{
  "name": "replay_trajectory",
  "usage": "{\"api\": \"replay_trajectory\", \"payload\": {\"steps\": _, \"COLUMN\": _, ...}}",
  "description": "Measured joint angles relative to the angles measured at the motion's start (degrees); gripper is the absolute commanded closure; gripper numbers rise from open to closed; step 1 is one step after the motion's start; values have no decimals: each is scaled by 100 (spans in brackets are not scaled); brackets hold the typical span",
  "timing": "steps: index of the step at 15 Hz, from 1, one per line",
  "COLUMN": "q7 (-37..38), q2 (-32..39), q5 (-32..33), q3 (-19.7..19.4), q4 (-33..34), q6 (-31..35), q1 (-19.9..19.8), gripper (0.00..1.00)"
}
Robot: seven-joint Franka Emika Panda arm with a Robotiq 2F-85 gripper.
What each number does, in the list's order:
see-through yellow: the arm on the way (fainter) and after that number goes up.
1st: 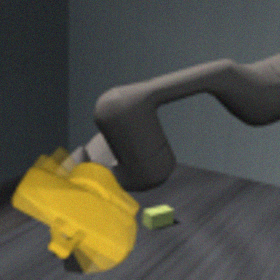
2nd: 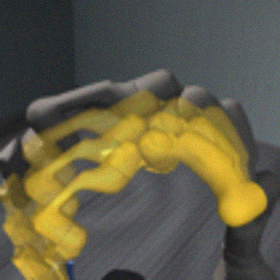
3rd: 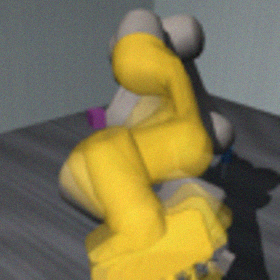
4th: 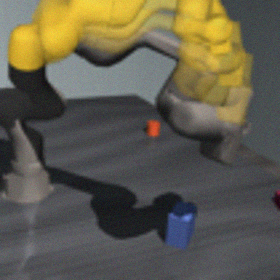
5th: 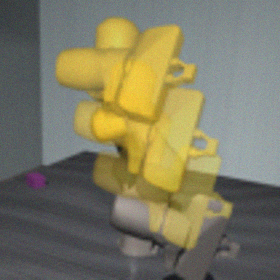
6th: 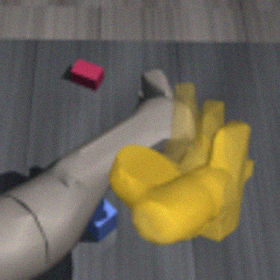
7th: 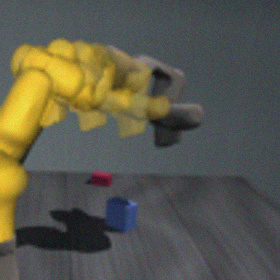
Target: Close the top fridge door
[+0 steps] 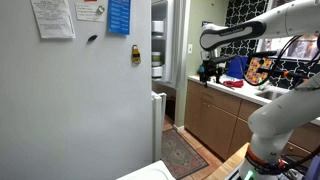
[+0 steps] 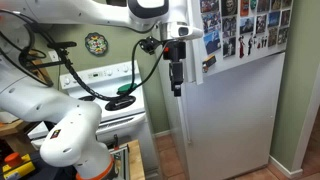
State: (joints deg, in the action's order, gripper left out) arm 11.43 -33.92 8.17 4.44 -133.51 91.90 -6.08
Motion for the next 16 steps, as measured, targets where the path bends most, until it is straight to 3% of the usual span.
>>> {"api": "replay_trajectory", "payload": {"steps": 8, "q7": -99, "q2": -39, "q5": 0, "q3": -30, "q4": 13, "q6": 86, "q1": 55, "gripper": 0}}
{"api": "replay_trajectory", "payload": {"steps": 16, "q7": -2197, "q2": -811, "q5": 15, "q3": -705, "q4": 248, "q6": 373, "q1": 340, "gripper": 0}}
